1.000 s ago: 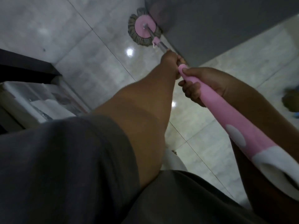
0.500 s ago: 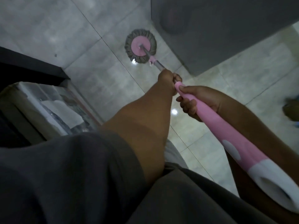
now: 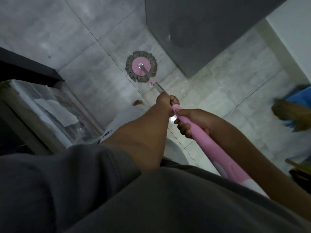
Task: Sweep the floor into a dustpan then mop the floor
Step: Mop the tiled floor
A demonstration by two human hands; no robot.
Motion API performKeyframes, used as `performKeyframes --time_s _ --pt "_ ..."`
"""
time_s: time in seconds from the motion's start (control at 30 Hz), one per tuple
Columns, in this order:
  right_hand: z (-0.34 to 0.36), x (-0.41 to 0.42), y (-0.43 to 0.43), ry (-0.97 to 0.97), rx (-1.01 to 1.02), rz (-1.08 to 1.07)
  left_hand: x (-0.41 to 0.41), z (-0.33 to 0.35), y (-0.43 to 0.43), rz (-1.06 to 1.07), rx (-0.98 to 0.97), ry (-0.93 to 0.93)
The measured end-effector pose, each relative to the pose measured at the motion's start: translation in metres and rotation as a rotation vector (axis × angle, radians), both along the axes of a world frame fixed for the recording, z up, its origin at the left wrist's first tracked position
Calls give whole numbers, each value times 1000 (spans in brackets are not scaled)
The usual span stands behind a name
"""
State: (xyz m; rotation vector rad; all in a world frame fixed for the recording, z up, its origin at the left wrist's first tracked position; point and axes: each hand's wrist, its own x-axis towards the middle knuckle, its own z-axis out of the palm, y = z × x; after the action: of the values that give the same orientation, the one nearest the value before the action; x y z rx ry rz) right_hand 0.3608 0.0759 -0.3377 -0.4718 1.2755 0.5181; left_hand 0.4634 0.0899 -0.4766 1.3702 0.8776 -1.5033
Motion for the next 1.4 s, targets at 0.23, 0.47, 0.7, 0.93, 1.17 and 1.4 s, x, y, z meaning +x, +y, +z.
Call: performKeyframes --time_s 0.23,0.47,0.7,0.93,1.17,1.4 --pt "-13 96 -42 -6 8 60 98 -12 -37 54 -25 9" --pt "-29 269 -102 -35 21 84 273 -23 -93 178 -67 -15" --pt "-31 408 -162 -71 59 66 412 -13 -148 206 -79 -56" --pt "-31 416 -148 -97 76 -38 422 -11 -141 174 -66 -41" --pt "-10 350 -96 -88 55 -38 354 -4 -88 147 -54 2" --pt "15 279 -51 -46 20 -48 280 6 -46 112 -55 62"
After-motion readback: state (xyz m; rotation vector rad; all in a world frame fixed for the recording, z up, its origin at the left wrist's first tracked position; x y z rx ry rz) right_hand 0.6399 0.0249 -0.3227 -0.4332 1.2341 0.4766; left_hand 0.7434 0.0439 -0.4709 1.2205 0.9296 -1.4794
